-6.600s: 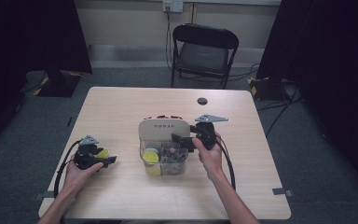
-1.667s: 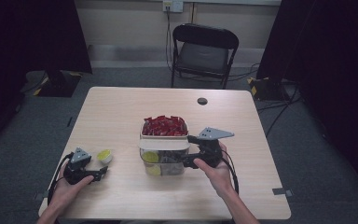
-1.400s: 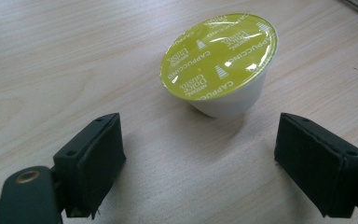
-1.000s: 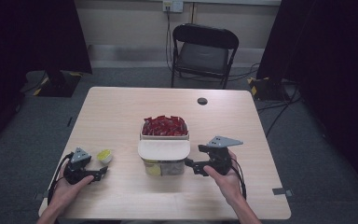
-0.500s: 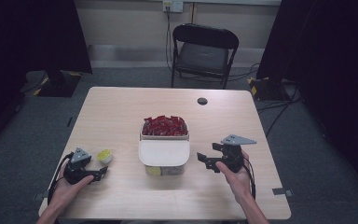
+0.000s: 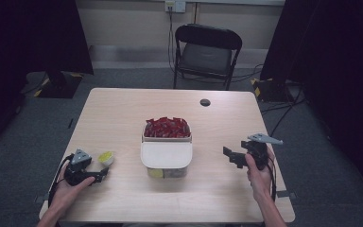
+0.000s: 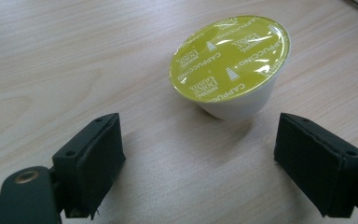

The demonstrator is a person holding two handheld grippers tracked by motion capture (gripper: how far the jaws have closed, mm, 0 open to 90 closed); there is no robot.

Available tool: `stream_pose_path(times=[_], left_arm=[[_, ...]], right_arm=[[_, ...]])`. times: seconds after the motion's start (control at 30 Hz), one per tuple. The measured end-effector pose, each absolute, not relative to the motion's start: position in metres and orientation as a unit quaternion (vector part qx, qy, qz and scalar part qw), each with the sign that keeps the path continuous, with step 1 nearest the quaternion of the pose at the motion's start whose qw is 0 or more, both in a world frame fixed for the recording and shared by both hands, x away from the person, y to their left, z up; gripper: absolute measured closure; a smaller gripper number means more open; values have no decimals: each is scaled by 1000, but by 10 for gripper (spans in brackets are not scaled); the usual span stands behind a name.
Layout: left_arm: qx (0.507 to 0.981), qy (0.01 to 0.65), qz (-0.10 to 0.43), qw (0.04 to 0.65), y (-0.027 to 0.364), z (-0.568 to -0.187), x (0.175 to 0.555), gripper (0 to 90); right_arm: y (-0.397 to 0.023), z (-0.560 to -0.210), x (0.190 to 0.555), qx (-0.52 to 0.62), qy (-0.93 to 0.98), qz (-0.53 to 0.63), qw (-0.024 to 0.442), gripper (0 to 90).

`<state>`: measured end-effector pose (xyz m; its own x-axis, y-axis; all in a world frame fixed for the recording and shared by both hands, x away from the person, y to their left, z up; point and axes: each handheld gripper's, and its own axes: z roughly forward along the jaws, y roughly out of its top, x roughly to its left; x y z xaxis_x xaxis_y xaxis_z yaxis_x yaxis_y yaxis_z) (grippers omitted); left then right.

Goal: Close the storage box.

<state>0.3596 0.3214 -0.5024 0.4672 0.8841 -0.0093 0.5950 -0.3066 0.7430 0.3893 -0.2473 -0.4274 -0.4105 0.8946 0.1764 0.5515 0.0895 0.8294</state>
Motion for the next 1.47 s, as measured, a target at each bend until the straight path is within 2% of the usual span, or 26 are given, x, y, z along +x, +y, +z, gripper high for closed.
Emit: stream_pose_path(times=[0.37, 0.43, 0.8, 0.97, 1.07, 1.17, 1.47], left_arm=[[781, 474, 206, 351, 322, -502, 360, 148], [781, 474, 206, 350, 322, -502, 360, 148], [787, 469, 209, 343, 323, -502, 363, 136], [782, 474, 208, 347, 323, -503, 364, 128], [783, 474, 208, 344, 323, -502, 364, 124], [783, 474, 208, 344, 323, -502, 364, 125], [783, 474, 208, 344, 323, -502, 364, 124]], right_arm=[[-276, -456, 392, 553, 710, 382, 210, 145], [-283, -464, 393, 564, 712, 372, 192, 145], [-283, -486, 395, 574, 731, 319, 185, 146], [-275, -493, 394, 561, 743, 288, 225, 131], [-273, -495, 393, 564, 736, 292, 232, 117], [-272, -500, 391, 563, 726, 308, 247, 59], [-272, -501, 390, 563, 726, 306, 248, 58]])
